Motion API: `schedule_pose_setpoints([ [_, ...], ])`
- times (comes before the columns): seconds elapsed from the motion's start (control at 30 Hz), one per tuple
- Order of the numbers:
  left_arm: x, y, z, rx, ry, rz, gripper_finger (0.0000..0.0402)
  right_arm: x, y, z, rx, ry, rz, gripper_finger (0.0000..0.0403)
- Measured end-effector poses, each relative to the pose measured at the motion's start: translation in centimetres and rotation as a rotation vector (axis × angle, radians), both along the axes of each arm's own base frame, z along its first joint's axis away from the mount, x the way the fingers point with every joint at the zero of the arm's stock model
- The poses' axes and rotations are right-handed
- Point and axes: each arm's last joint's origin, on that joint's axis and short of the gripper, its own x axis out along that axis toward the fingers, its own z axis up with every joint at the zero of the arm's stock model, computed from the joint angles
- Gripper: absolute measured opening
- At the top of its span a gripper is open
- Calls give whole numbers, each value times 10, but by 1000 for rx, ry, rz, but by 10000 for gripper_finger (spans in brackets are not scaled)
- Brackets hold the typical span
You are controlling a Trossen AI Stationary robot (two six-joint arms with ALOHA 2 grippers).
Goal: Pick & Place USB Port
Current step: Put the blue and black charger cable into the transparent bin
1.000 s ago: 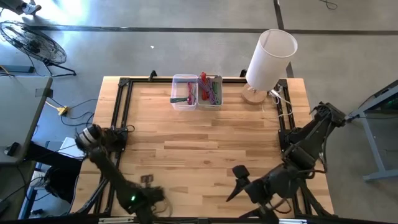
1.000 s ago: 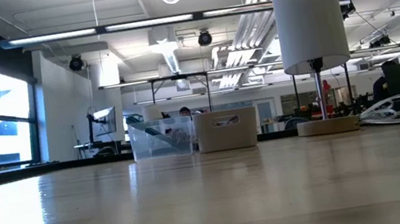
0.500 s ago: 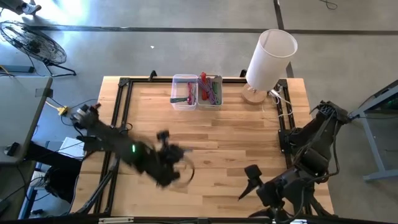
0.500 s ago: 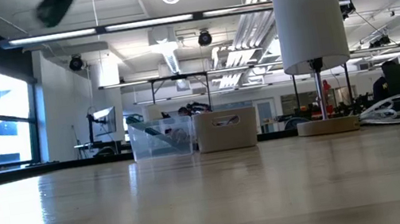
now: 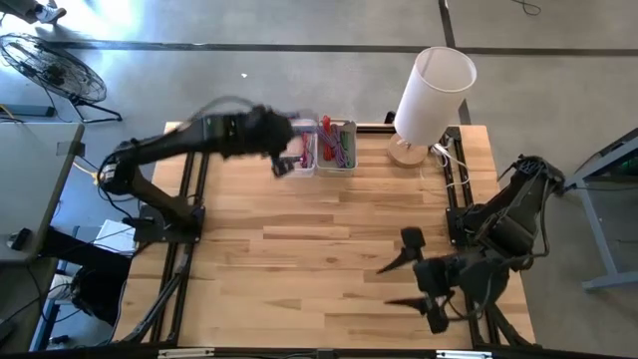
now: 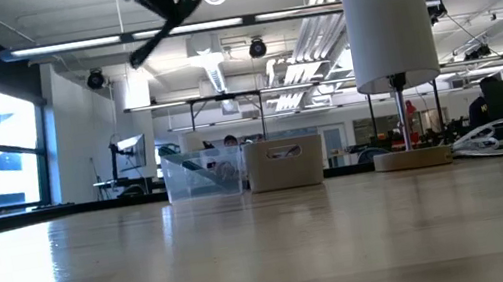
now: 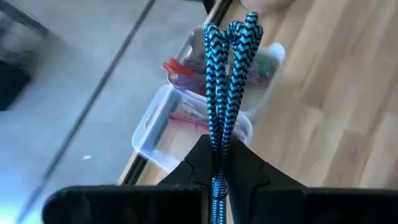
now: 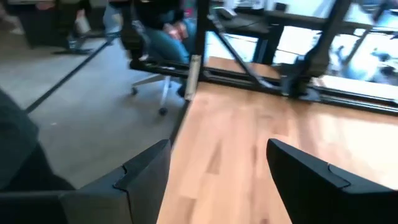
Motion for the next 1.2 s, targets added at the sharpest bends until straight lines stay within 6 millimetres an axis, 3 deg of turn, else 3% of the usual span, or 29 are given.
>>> schedule_pose_setpoints([
  [0.13, 2, 59, -5, -92, -137, -42, 15, 2, -14, 4, -19, -12, -61, 259],
  [0.27, -2, 109, -31, -258, -257, 14, 15, 5, -25, 4, -39, -1, -95, 259],
  [0.4, -13, 142, -61, -440, -351, 95, 15, 8, -31, 1, -55, 36, -118, 259],
  [0.73, -12, 154, -126, -572, -564, 180, 15, 7, -36, -5, -73, 101, -120, 259],
  [0.87, -20, 155, -149, -619, -560, 238, 15, 7, -37, -5, -98, 94, -114, 259],
  [1.2, -28, 160, -165, -569, -610, 282, 15, 15, -47, -5, -81, 117, -109, 259],
])
